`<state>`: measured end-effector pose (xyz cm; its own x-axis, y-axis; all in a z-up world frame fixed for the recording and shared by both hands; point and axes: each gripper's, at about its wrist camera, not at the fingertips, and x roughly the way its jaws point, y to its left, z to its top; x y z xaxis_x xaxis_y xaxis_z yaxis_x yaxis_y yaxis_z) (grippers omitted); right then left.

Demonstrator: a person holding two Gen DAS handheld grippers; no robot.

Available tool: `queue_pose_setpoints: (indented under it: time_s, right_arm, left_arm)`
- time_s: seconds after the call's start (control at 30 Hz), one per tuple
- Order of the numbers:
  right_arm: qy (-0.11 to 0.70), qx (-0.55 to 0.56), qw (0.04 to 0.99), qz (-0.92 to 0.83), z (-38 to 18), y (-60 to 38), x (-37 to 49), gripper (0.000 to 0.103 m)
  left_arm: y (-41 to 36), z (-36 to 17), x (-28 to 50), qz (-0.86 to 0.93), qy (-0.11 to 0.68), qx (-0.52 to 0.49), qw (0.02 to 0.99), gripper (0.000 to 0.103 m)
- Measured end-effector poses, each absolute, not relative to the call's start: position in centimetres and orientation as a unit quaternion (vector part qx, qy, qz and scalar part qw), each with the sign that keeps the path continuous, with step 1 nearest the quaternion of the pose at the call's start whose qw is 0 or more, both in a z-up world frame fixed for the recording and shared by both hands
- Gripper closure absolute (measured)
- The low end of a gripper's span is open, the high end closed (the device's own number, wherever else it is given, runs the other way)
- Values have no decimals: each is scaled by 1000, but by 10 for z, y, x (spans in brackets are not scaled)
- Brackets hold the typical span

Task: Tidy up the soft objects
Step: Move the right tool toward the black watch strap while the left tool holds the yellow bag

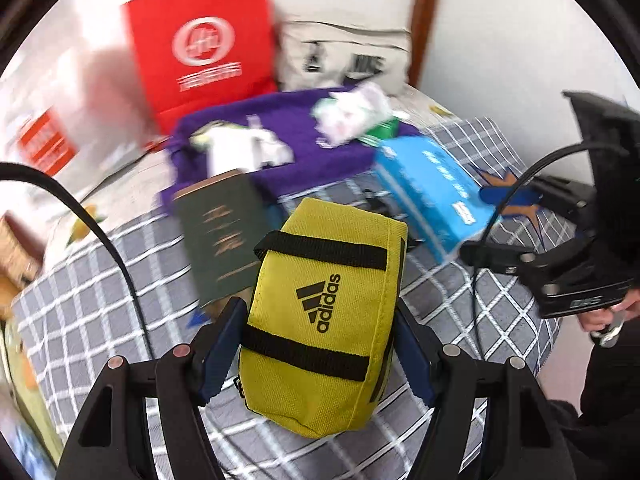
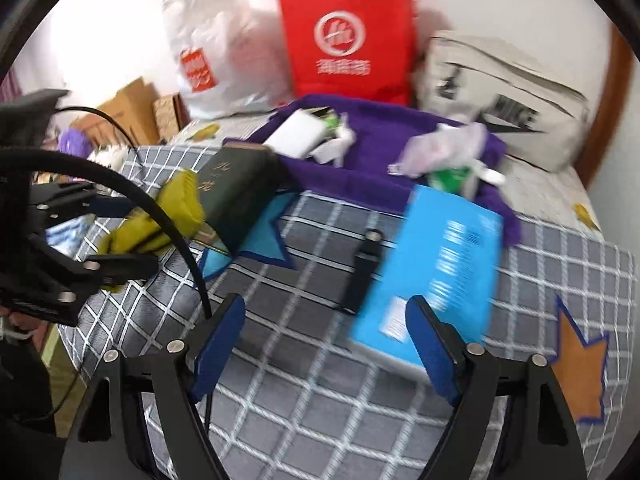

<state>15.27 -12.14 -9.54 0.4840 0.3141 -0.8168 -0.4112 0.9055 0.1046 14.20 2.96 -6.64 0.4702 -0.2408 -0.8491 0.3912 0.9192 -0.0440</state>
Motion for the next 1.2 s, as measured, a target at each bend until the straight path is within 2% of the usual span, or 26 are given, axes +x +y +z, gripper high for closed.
queue_pose_setpoints:
  time_s: [0.07,0.2,0.27,0.33,0.53,0.7,0.8,0.83,0.87,0.93,1.07,1.2]
  right_arm:
    - [469,-66,856,208,-102,-101,162,33]
    - [481,-103,850,186,-122,-62,176,42]
    - [490,-110,847,174,-133,-51,182,50]
    - [501,-110,845,154,-143,-46,191,53]
    - [527,-77,842,87,-166,-55,211,58]
    - [537,-76,837,76,-176,-51,217,57]
    - [534,-21,841,81,-176,-63,221,55]
    - [535,-8,841,81,-175,-68,222,60]
    - [534,-4,842,75,-175,-71,222,74]
    - [538,6,839,77,-175,-79,219,86]
    - [559,40,817,139,-173,-78,209,90]
    - [557,5,817,150,-168,-68,191,91]
  left_arm:
    - [49,-65,138,-167,478,60,860,33]
    - [86,-65,129,-136,476,30,869,33]
    - [95,-68,126,-133,473,19,871,33]
    - [107,-70,124,-131,472,7,872,33]
    - [127,-77,124,-140,471,-14,871,33]
    - [133,-79,123,-149,466,-20,872,33]
    - [132,-80,121,-159,461,-24,873,33]
    - [132,-80,120,-163,460,-26,872,33]
    - [132,-81,120,-165,460,-27,872,33]
    - [132,-83,119,-170,460,-29,871,33]
    - [132,-88,120,-171,465,-34,868,33]
    - [133,-90,122,-170,468,-41,866,33]
